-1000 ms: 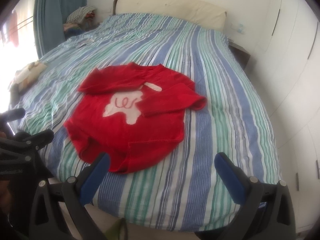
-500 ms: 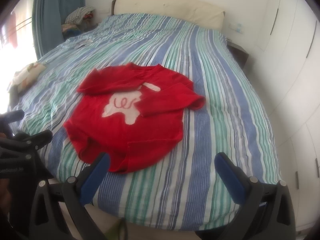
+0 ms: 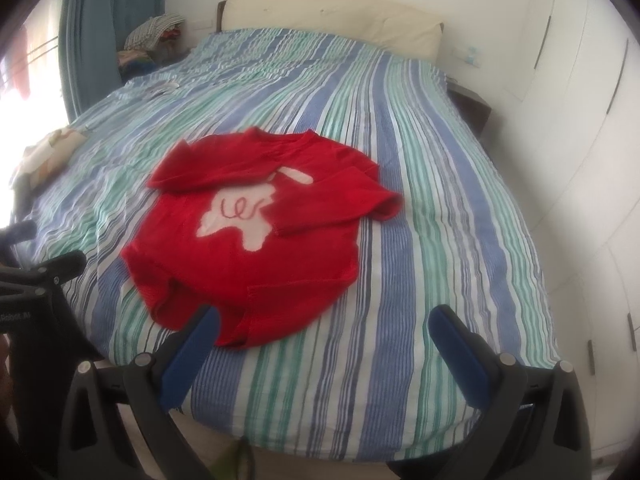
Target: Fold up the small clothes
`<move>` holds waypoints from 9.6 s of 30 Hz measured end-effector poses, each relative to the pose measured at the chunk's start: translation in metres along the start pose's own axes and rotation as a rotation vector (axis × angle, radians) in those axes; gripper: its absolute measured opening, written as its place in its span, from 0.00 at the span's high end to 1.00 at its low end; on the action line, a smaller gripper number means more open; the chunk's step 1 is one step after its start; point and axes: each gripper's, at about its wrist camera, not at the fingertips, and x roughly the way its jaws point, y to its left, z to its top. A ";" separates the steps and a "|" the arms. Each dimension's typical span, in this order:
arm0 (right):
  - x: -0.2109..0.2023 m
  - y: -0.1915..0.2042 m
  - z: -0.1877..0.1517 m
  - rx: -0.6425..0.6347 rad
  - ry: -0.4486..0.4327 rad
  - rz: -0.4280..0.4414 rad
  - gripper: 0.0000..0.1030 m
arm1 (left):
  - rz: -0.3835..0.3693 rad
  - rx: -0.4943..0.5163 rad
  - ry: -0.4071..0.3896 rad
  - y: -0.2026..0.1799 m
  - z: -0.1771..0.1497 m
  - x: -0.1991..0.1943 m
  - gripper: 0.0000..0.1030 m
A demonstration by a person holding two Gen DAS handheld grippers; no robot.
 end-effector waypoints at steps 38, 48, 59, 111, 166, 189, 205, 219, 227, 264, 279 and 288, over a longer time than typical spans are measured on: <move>0.007 -0.004 0.007 0.041 0.004 -0.020 0.00 | -0.047 0.009 -0.046 -0.005 0.002 0.004 0.01; 0.117 -0.005 -0.009 -0.134 0.191 0.107 0.01 | -0.040 0.164 0.103 -0.038 -0.023 0.134 0.04; 0.173 -0.002 -0.045 -0.007 0.309 0.274 0.82 | -0.111 0.042 0.209 0.017 -0.047 0.109 0.93; 0.187 -0.046 -0.105 0.289 0.405 0.433 0.85 | 0.046 0.014 0.355 0.037 -0.074 0.148 0.60; 0.220 -0.403 -0.091 0.939 0.048 -0.006 0.82 | 0.142 -0.127 0.026 0.066 0.036 0.068 0.25; 0.141 -0.233 -0.094 0.504 -0.081 0.053 0.53 | -0.276 0.288 0.306 -0.080 0.212 0.320 0.95; 0.141 -0.211 -0.090 0.408 -0.098 0.037 0.53 | 0.116 -0.733 -0.046 0.310 0.115 0.167 0.95; 0.150 -0.185 -0.090 0.294 -0.054 0.012 0.53 | 0.341 -0.795 0.169 0.343 0.031 0.225 0.95; 0.132 -0.196 -0.039 0.184 -0.004 0.060 0.21 | 0.456 -0.292 -0.006 0.256 0.086 0.144 0.24; 0.426 -0.079 0.247 -0.254 0.131 0.092 0.93 | 0.161 0.302 0.005 0.018 0.277 0.374 0.90; 0.210 -0.141 0.122 -0.265 0.165 0.298 0.43 | -0.191 0.034 0.182 0.102 0.080 0.164 0.28; 0.168 -0.086 -0.084 0.265 0.352 0.658 0.41 | -0.230 -0.034 0.266 0.035 -0.022 0.158 0.39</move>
